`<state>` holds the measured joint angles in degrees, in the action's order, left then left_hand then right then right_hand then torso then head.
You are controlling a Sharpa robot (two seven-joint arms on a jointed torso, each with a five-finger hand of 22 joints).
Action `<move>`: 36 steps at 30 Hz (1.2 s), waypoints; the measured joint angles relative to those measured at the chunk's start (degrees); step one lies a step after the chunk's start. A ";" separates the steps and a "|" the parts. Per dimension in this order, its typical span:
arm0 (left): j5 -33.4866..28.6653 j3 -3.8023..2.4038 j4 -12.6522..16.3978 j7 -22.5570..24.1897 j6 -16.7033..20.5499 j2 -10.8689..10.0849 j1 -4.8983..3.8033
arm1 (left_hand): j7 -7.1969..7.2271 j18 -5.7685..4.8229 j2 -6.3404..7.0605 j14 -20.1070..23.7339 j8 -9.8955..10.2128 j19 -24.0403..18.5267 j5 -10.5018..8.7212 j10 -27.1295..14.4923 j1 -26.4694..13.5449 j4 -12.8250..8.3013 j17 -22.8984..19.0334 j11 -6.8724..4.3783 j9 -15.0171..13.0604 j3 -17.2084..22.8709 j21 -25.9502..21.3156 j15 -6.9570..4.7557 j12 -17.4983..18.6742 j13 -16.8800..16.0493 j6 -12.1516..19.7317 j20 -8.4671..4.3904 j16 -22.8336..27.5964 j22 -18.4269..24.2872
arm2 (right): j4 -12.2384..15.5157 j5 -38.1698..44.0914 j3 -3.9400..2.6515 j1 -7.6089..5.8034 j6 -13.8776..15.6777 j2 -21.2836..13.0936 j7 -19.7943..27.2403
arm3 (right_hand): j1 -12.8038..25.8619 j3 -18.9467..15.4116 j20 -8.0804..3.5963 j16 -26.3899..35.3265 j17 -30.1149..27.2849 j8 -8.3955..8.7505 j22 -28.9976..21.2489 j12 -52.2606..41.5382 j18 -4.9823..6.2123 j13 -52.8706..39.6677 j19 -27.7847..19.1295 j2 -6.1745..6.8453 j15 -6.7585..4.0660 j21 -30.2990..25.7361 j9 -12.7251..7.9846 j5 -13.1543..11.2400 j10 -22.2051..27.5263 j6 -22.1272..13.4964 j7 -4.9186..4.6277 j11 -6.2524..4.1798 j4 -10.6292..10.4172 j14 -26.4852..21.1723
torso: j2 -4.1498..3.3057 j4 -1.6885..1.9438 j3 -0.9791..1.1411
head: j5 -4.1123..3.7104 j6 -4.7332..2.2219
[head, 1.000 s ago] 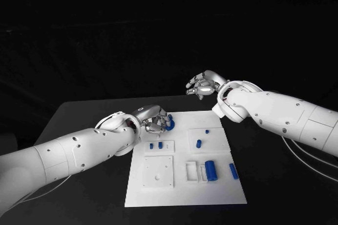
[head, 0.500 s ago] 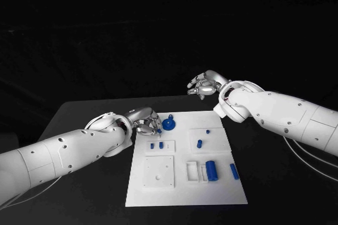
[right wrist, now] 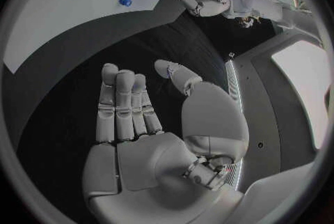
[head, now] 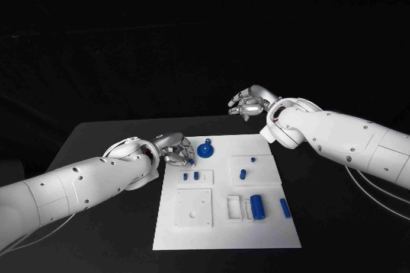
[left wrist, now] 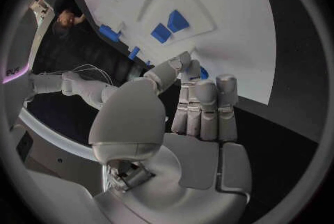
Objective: Assemble the parts on the task board
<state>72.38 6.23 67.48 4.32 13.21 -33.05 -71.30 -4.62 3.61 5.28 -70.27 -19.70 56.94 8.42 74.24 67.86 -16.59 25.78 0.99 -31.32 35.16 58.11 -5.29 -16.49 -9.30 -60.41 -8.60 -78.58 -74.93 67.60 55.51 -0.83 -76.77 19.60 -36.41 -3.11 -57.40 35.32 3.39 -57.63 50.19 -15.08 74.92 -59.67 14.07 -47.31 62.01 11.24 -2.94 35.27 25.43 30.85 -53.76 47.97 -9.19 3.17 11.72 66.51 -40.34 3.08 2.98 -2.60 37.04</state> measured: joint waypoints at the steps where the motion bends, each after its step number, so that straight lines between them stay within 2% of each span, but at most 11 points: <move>1: 0.07 0.00 -0.14 -0.04 -0.04 0.06 0.04 | 0.00 0.00 0.00 -0.02 0.00 0.00 0.00 0.00 0.00 0.00 0.00 0.00 0.00 0.00 0.00 0.01 0.09 -0.03 0.00 0.00 0.00 0.00 | 0.01 0.00 0.00 0.00 0.00 0.00 0.00 | 0.00 0.00 0.00 0.00 0.00 0.00 0.00 0.00 0.00 0.00 0.00 0.00 0.00 0.00 0.00 0.00 0.00 0.00 0.00 0.00 0.00 0.00 | 0.00 -0.01 0.00 | 0.03 0.00; 9: 0.61 0.00 -0.61 -0.33 -0.48 0.52 0.27 | 0.12 0.01 0.01 -0.02 0.01 0.00 -0.04 0.00 0.00 0.10 0.00 -0.01 0.01 0.11 0.00 0.02 0.13 -0.03 -0.12 0.00 0.00 0.01 | 0.01 -0.01 -0.02 0.00 -0.01 0.00 0.00 | 0.00 0.00 0.00 0.00 -0.05 0.00 0.00 0.00 -0.27 0.06 0.00 0.00 0.00 0.00 0.00 0.00 0.00 0.01 0.02 0.00 0.00 0.00 | -0.02 -0.07 0.03 | 0.01 0.11; 18: 0.93 0.00 -1.09 -0.70 -1.23 0.89 0.32 | 0.20 0.02 0.15 -0.02 0.02 0.00 -0.05 0.00 0.15 0.10 0.01 -0.02 -0.10 0.11 0.00 0.02 0.13 -0.02 -0.20 0.01 0.00 0.01 | 0.02 -0.01 0.00 0.00 -0.01 -0.01 0.00 | 0.00 -0.16 0.00 0.00 -0.05 0.00 0.00 0.00 0.45 0.05 0.00 0.00 0.00 0.00 0.00 0.00 0.00 0.03 0.04 0.00 0.16 0.00 | 0.03 -0.06 0.07 | -0.09 0.19; 36: 1.33 -0.12 -1.07 -1.67 -1.44 1.49 0.35 | 0.19 0.06 0.21 -0.03 0.26 0.00 -0.05 0.11 0.19 0.07 -0.05 0.12 -0.10 0.09 0.00 0.03 0.36 -0.07 -0.21 0.03 0.00 0.03 | 0.08 -0.02 -0.02 0.00 -0.01 -0.05 0.00 | 0.00 -0.16 0.00 0.00 -0.04 0.00 0.00 0.00 0.44 0.10 0.00 0.00 0.01 0.00 0.00 0.00 0.00 -0.07 -0.06 0.00 0.16 0.00 | 0.01 -0.06 0.07 | -0.27 0.25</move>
<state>73.71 6.10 66.41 2.65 11.77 -31.57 -70.95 -4.43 3.67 5.49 -70.30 -19.44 56.94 8.37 74.35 68.06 -16.51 25.74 1.11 -31.42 35.25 58.11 -5.26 -16.14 -9.37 -60.62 -8.57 -78.58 -74.90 67.68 55.49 -0.84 -76.77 19.59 -36.46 -3.10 -57.40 35.17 3.39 -57.63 50.15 -15.08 74.92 -59.67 14.51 -47.21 62.01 11.24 -2.94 35.26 25.44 30.84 -53.76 47.90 -9.25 3.18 11.88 66.51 -40.33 3.02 3.05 -2.87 37.29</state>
